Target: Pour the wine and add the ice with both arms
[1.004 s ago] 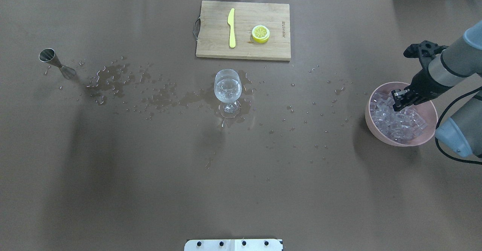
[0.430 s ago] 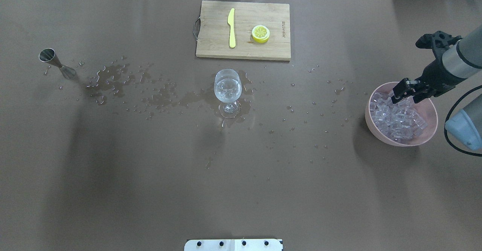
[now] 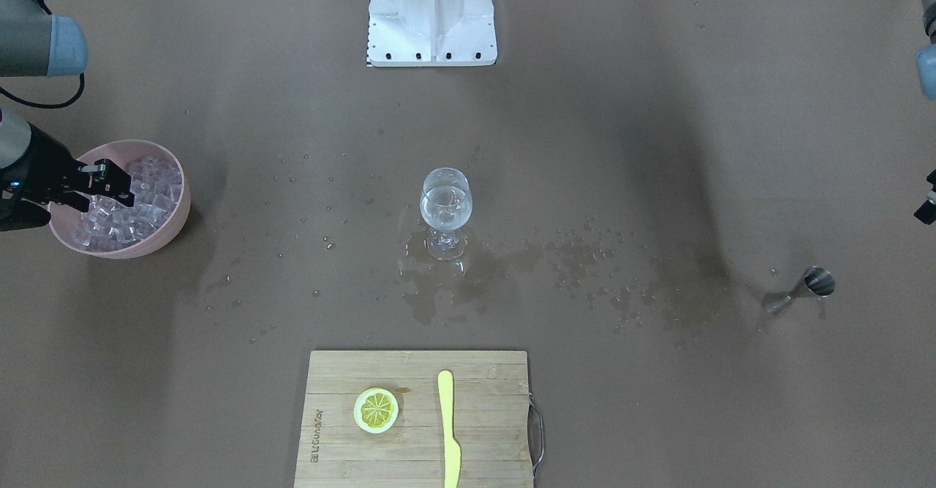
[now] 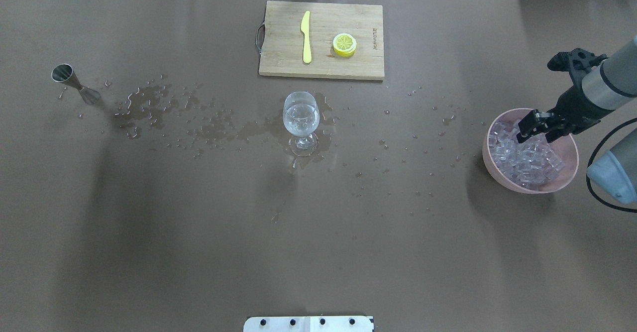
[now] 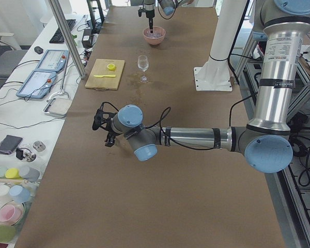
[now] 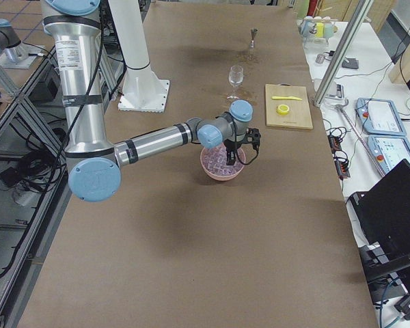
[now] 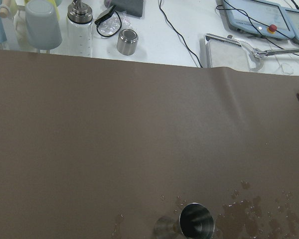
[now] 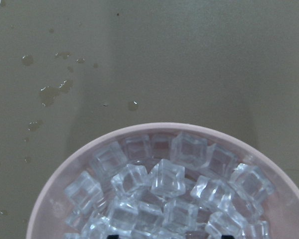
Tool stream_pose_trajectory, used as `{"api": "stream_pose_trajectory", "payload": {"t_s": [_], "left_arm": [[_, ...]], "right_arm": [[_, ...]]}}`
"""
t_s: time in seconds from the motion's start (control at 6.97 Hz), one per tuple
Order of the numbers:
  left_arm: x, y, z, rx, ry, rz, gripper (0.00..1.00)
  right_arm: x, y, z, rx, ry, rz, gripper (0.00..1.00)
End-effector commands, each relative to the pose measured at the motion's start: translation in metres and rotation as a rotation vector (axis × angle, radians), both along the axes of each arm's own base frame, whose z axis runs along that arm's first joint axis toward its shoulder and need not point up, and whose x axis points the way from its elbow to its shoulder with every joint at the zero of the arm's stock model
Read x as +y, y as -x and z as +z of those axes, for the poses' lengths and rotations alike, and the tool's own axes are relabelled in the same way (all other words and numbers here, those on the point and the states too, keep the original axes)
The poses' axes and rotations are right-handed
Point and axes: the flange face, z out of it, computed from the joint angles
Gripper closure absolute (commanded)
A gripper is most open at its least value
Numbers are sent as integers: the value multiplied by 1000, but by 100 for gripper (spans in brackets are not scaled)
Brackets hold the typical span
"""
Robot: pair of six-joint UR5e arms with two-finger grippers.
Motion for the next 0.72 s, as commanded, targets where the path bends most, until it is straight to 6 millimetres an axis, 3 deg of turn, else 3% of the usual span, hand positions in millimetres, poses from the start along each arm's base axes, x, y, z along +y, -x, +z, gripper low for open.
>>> {"api": "stream_pose_trajectory", "payload": {"t_s": [0.0,0.29,0.43,0.57], "left_arm": [[0,0,-1,0,-2,-1,2],[0,0,-3,1,-6,-1,2],[1,1,-4,1,-8,-2,2],[1,1,-7,2,-14,-2,2]], "right_arm": [[6,17,-1,11,3,-17,26],[8,14,6,21,1,-20,33],[9,14,7,23,0,-21,45],[8,14,6,22,0,-20,70]]}}
